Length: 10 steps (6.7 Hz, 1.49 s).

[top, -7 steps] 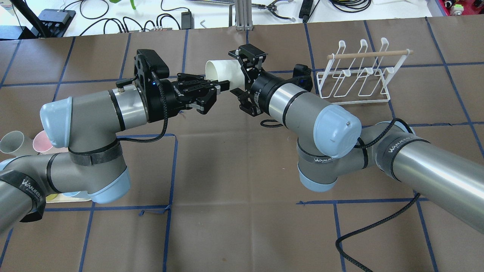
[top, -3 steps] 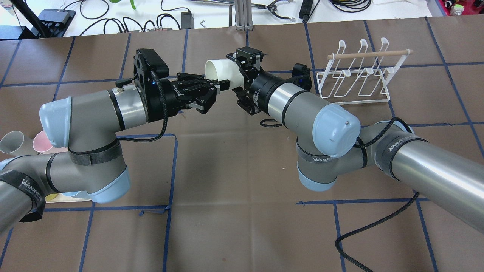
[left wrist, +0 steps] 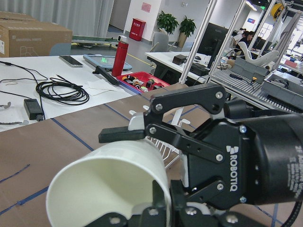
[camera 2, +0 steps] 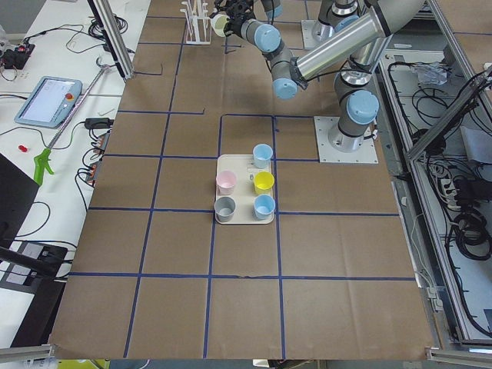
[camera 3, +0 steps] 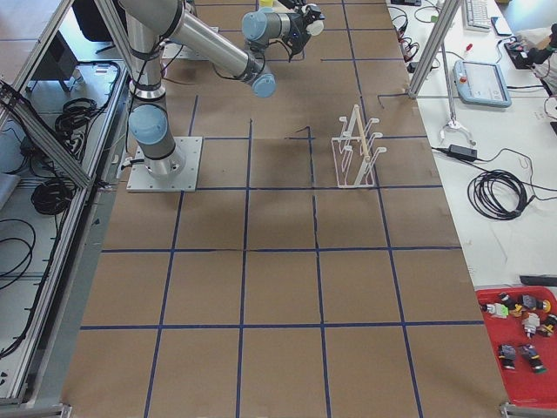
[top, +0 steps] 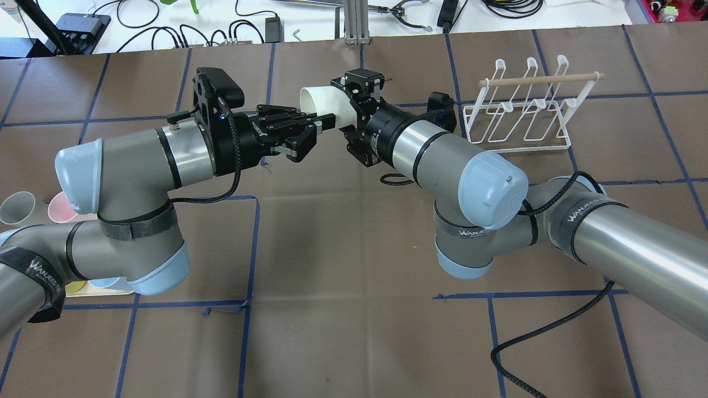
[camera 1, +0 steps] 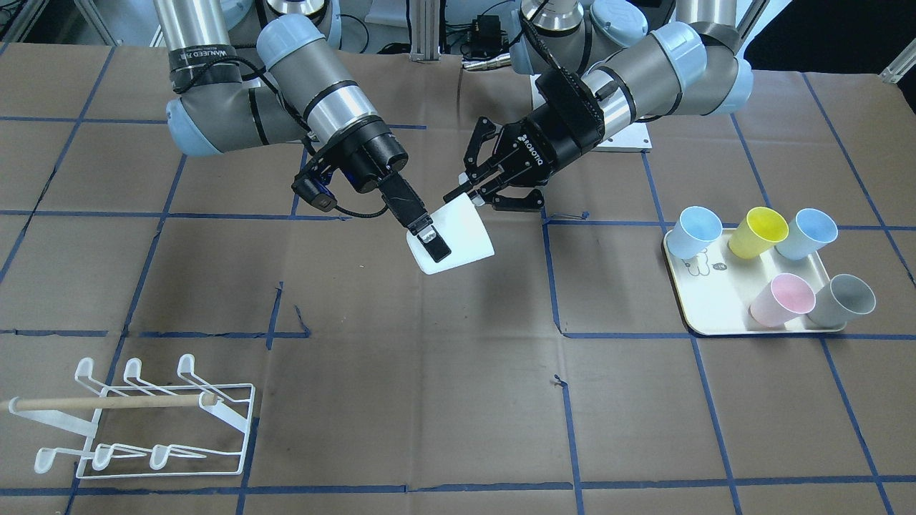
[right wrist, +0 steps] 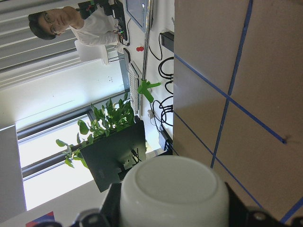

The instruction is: Transfer IKEA cup to right arm and place on rack

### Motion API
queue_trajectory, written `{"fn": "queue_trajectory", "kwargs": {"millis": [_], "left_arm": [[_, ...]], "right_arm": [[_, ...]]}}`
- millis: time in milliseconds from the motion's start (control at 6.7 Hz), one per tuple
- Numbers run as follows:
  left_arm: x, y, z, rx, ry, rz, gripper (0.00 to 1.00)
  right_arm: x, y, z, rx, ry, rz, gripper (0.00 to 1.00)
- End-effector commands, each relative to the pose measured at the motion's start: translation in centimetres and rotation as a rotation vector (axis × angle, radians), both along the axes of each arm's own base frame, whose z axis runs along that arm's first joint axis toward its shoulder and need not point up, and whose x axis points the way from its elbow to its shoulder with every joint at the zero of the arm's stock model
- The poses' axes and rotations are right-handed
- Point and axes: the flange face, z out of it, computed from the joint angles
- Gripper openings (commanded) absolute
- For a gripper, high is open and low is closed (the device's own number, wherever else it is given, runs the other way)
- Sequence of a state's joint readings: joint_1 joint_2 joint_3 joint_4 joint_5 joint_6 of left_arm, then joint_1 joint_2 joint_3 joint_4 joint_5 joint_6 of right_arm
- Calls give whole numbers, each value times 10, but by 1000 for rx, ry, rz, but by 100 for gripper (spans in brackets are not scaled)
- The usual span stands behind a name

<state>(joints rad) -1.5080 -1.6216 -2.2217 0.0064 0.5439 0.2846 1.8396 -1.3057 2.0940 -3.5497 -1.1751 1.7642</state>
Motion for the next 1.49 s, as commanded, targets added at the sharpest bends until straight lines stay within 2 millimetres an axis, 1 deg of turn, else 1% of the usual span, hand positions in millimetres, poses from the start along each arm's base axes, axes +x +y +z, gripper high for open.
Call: {"fn": "queue_trajectory", "kwargs": {"millis": [0,149,298,448,597,746,895,1044,1194,1343], "left_arm": [[1,-1,1,5,-1,10,73],[2,-2,1,8,-1,13,99],[6,-1,7,-8,-5,25,99],[17,-5,9,-17,-38,88,99],[31,-9,9,-21,-83,168,100],[47,-9,15,-34,-95,217,100],[72,-12,24,-44,-119,301,100],[91,-18,27,-35,-124,344,100],[103,-26,23,11,-193,434,100],[116,-38,25,37,-299,557,100]], "right_arm": [[0,0,1,-1,-2,4,49],[0,0,1,-1,-2,4,47],[1,-3,3,-7,-4,5,44],[1,-8,6,-18,-1,-5,44],[-3,-12,5,-23,3,-14,42],[-10,-19,0,-18,7,-25,38],[-28,-32,-4,-25,12,-61,31],[-54,-49,-2,-84,86,-83,31],[-75,-61,0,-169,212,-71,30],[-89,-70,5,-240,316,-57,26]]}}
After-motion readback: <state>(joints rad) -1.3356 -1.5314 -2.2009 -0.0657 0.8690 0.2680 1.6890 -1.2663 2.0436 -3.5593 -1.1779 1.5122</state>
